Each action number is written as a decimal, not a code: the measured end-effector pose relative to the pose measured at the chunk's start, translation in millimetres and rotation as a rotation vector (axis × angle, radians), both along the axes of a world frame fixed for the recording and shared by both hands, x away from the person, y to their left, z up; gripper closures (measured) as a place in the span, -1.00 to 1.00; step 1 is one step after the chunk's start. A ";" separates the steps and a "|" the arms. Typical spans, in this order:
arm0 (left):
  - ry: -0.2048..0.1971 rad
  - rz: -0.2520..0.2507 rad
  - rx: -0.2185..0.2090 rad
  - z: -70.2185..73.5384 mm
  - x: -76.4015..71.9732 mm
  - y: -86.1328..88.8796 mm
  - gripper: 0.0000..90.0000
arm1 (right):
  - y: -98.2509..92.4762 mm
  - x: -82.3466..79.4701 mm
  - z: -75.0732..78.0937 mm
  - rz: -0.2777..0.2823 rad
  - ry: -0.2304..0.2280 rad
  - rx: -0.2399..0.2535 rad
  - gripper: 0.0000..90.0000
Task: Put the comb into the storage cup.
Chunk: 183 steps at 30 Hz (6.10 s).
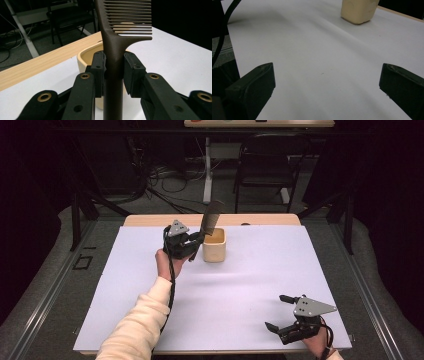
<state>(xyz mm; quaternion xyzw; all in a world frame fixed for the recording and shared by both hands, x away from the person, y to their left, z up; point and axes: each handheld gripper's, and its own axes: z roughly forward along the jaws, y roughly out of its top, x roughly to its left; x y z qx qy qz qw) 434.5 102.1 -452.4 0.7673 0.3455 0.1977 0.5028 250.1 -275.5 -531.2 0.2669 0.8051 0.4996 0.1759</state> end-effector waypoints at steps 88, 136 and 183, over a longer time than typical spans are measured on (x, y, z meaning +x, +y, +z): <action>-0.147 0.061 -0.094 15.0 25.5 -27.2 0.61 | -1.2 0.4 -0.1 0.003 -0.003 0.000 -1.00; -0.202 0.059 -0.129 3.2 42.9 -37.1 0.61 | -1.1 0.3 -0.3 0.004 0.001 0.001 -1.00; -0.156 0.028 -0.106 -11.7 51.9 -43.9 0.60 | -1.1 0.1 -0.2 0.005 0.001 -0.002 -1.00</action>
